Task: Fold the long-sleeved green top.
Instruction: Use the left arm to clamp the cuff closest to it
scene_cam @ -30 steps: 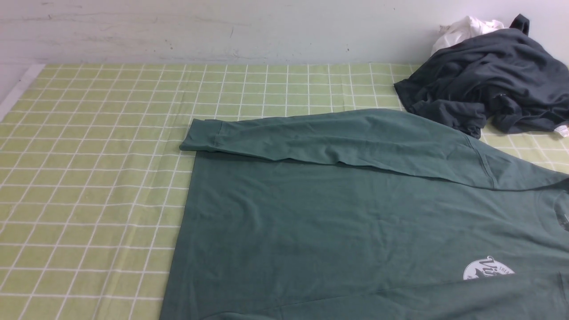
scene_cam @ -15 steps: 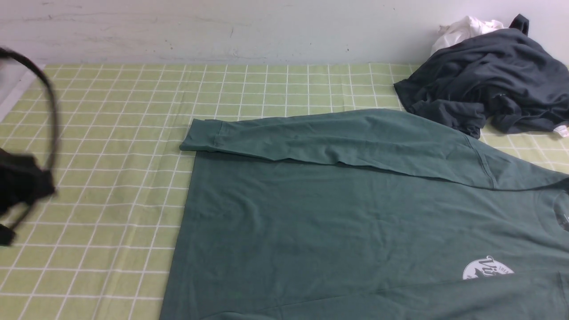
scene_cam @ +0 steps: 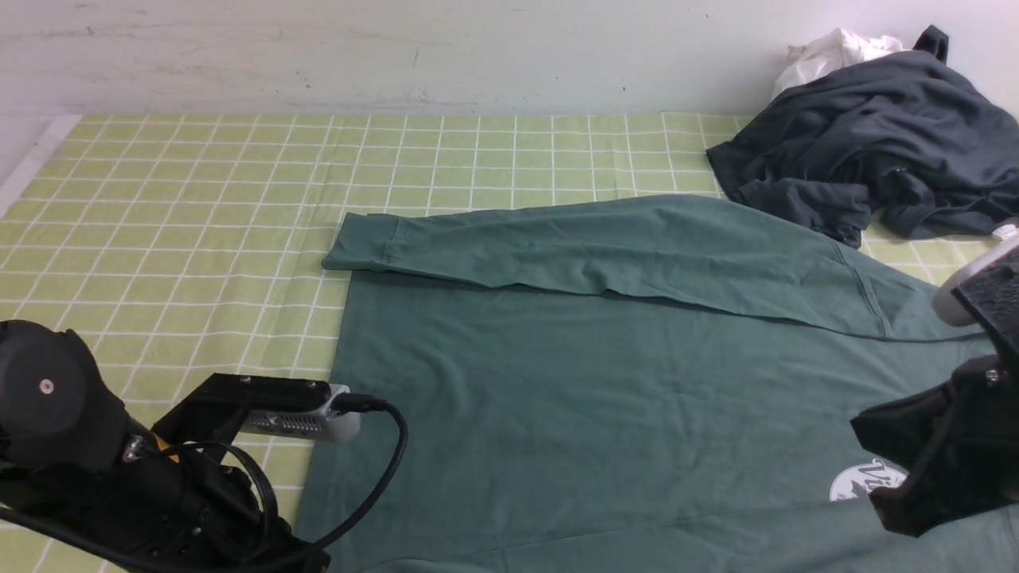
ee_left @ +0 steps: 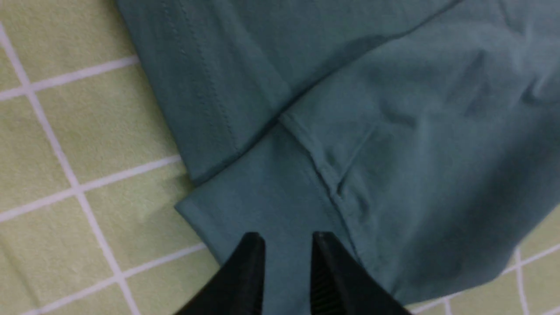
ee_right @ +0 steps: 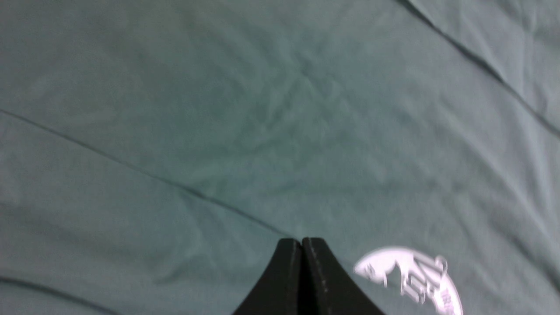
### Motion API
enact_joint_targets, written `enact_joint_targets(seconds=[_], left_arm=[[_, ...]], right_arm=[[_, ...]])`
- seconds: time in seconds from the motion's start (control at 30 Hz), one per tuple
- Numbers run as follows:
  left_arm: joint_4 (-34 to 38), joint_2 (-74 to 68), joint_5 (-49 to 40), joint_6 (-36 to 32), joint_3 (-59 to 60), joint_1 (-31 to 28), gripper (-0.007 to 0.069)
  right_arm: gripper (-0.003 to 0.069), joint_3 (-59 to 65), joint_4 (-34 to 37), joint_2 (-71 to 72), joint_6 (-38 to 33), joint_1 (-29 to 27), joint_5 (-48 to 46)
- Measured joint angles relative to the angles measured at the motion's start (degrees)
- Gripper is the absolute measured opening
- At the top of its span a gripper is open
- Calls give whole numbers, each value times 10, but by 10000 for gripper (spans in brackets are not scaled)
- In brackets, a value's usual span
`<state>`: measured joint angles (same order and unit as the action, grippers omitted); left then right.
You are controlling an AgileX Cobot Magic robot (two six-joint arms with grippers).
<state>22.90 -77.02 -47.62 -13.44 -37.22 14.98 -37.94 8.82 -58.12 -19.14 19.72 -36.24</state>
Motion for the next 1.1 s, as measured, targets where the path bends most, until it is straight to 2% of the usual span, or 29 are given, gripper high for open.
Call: enact_joint_targets(seconds=[0.17,0.27,0.33,0.37,0.47,0.6,0.7,0.93,1.1], left_arm=[[-23,-40,12,3,0,0,375],[-26,-65,29,11,0,0,440],[-26,-81,42,17,0,0,440],[-27,-87,46,18,0,0,433],[-27,-98,56,19,0,0,336],[-17,-99,59,14,-1,0,103],[-6,-99,57,-1,-6,0,20],[-1,-92,-6,-37,-96,0,-4],[-9,-79,-90,-38,-185,0,-4]], right_arm=[[-15,0,12,-4,0,3,28],[-15,0,28,-4,-1,3,29],[-15,0,35,-4,-1,3,31],[-15,0,35,-4,-1,3,33],[-15,0,37,-6,-1,3,35],[-15,0,38,-8,-1,3,37],[-15,0,38,-8,-1,3,37],[-15,0,38,-8,-3,3,38],[-15,0,31,-8,-3,3,38]])
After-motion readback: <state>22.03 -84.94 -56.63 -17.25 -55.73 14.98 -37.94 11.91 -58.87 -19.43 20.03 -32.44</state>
